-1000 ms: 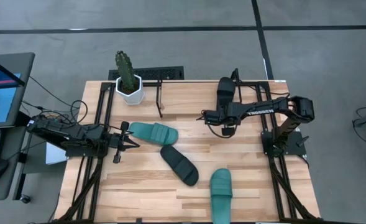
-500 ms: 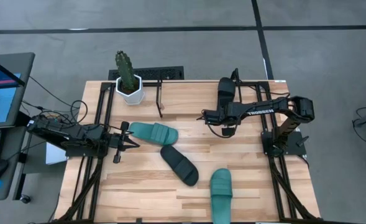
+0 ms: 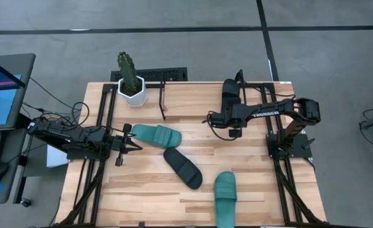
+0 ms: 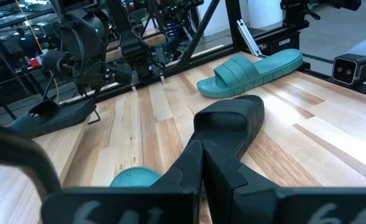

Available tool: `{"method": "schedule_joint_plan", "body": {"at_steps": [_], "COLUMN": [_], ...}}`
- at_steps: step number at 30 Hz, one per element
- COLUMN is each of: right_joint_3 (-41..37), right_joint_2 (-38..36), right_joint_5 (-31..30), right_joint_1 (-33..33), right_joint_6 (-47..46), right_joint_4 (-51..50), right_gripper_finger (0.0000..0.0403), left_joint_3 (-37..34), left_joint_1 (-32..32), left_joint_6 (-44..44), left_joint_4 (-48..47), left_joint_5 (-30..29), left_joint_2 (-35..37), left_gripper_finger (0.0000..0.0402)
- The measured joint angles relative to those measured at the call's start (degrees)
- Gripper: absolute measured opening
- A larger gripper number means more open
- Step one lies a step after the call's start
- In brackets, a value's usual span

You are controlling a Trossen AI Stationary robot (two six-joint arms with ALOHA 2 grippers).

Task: Pick and place slides into the shelf
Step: Put the right black slide on the shelf

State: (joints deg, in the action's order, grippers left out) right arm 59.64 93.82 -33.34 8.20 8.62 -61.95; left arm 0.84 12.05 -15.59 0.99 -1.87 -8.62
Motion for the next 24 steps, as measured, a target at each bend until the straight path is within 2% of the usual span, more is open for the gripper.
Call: {"method": "schedule_joint_plan", "body": {"at_steps": [8,13,16,24], "right_joint_3": [1.3,6.28,10.27,20.47], "right_joint_2": [0.0,0.0,0.0,0.0], "right_joint_5": [-2.9,-2.45,1.02,15.76], "right_joint_1": [-3.94,-6.32,-6.81,-0.92], "right_joint_6": [-0.05,0.28,1.8,6.55], "right_joint_4": [0.0,0.12,0.98,3.86], "right_gripper_finger": [0.0105,0.0059,0.0012,0.0001], "left_joint_3": [0.0,0.02,0.02,0.01], "left_joint_1": [0.0,0.0,0.0,0.0], "left_joint_6": [-0.07,0.08,-0.07,0.12], "left_joint_4": [0.0,0.0,0.0,0.0], "left_joint_5": [0.0,0.0,0.0,0.0], "left_joint_2": [0.02,0.02,0.02,0.01], "left_gripper_finger": [0.0,0.0,0.0,0.0]}}
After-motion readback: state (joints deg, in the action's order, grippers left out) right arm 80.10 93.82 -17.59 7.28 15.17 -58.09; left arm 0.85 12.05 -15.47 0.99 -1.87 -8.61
